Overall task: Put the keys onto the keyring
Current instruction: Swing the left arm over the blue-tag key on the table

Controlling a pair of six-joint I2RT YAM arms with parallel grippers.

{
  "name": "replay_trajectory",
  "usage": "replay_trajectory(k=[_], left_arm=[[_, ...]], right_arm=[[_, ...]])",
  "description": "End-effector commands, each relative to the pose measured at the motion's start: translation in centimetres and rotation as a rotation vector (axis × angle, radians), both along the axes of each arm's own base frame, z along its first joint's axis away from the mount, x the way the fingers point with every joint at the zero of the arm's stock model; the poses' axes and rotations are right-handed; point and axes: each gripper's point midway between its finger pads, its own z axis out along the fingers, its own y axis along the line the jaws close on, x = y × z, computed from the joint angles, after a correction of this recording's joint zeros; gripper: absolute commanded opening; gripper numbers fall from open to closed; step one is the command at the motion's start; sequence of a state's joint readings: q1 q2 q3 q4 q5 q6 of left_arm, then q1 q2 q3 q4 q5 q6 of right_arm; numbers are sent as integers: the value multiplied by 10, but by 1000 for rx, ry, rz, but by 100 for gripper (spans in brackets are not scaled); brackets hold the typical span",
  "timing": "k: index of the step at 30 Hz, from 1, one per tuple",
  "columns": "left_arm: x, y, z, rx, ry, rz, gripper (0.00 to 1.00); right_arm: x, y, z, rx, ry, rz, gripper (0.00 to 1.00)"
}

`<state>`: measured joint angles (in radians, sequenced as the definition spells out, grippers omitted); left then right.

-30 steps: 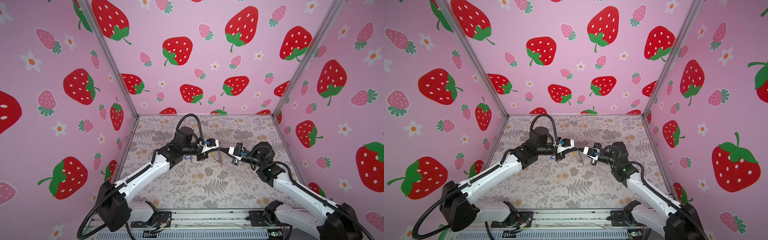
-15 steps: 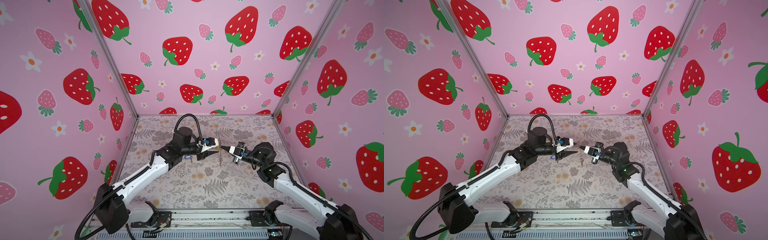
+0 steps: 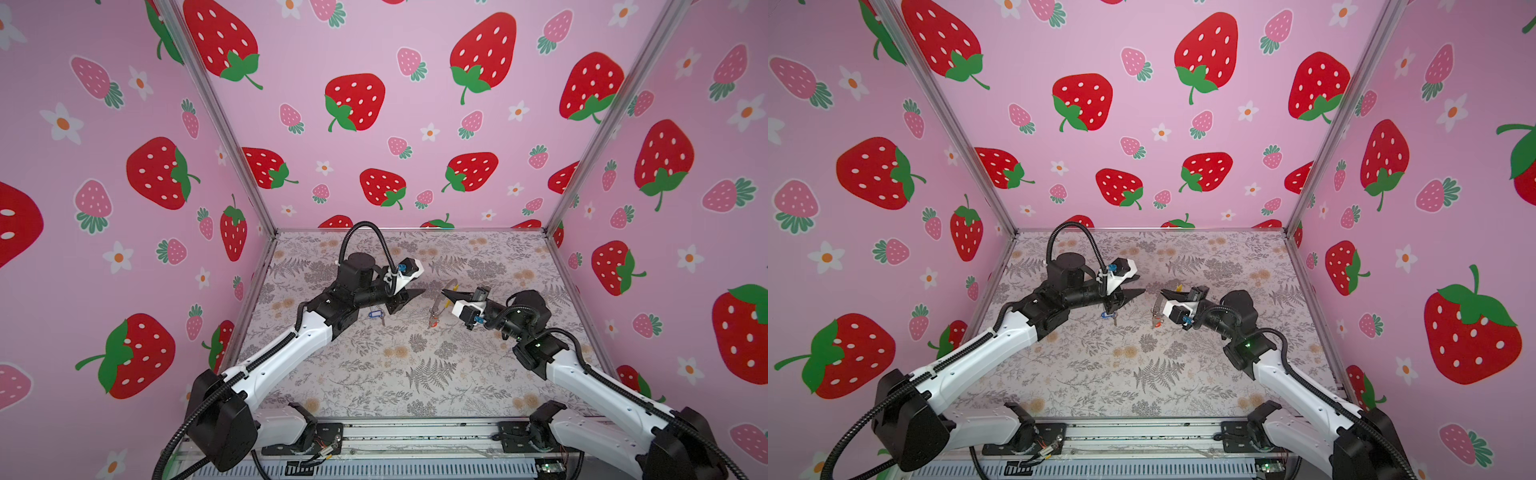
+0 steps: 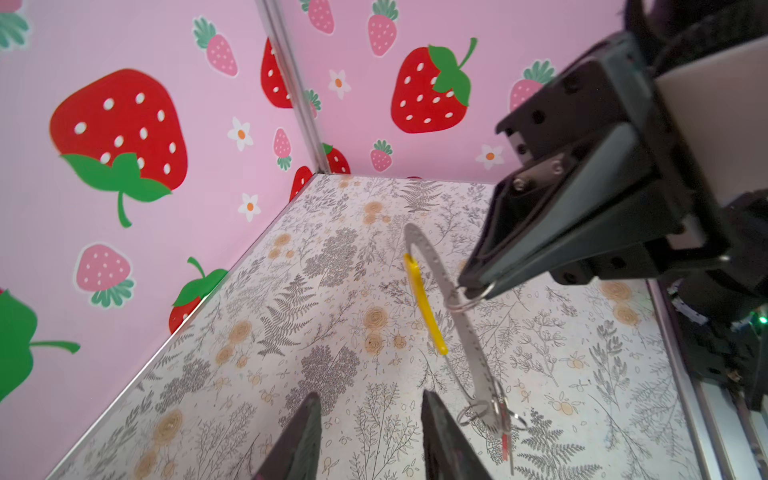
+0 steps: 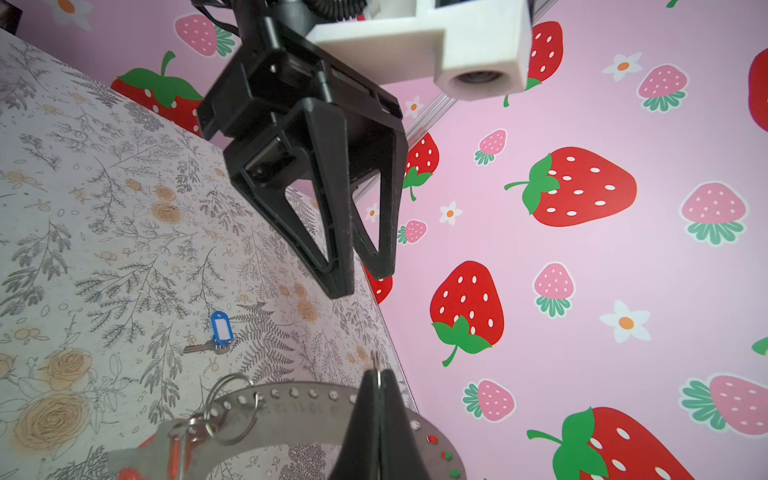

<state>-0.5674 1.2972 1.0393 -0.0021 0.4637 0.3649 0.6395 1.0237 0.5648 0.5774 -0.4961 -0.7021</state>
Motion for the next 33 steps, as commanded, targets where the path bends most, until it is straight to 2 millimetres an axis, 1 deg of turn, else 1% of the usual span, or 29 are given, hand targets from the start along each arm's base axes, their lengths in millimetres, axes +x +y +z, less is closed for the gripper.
replay_trajectory(k=[1,4,7,8,9,13,16,18,21,24,27,29,33], left_arm=[[25,30,-16,-21,159,212,42],[37,62,-44,31,287,404,41],[39,87,-72,88,423,543,39],[41,98,-80,100,461,616,38],[43,104,-88,95,506,661,37],[44,105,-124,72,720,766,35],[49,111,-158,99,882,914,34],[52,114,-174,103,1000,1018,34],[59,106,-188,75,1123,1133,36],[65,96,-198,61,1198,1223,39],[66,90,-204,60,1241,1285,40],[65,89,-210,54,1254,1334,40],[64,94,-222,60,1266,1423,40]], right_arm=[[6,2,-3,-13,-13,-20,0],[9,2,-12,-25,20,-31,0],[15,1,-19,-33,59,-57,0],[16,1,-21,-41,74,-64,0],[18,0,-22,-40,87,-73,0],[21,-2,-23,-24,146,-100,0],[16,-3,-26,-10,199,-89,0],[14,-5,-24,5,223,-94,0],[13,-9,-21,15,242,-106,0],[12,-11,-35,-29,261,-118,0],[14,-16,-48,-69,253,-146,0],[12,-17,-52,-81,240,-143,0],[8,-15,-57,-92,239,-119,0]])
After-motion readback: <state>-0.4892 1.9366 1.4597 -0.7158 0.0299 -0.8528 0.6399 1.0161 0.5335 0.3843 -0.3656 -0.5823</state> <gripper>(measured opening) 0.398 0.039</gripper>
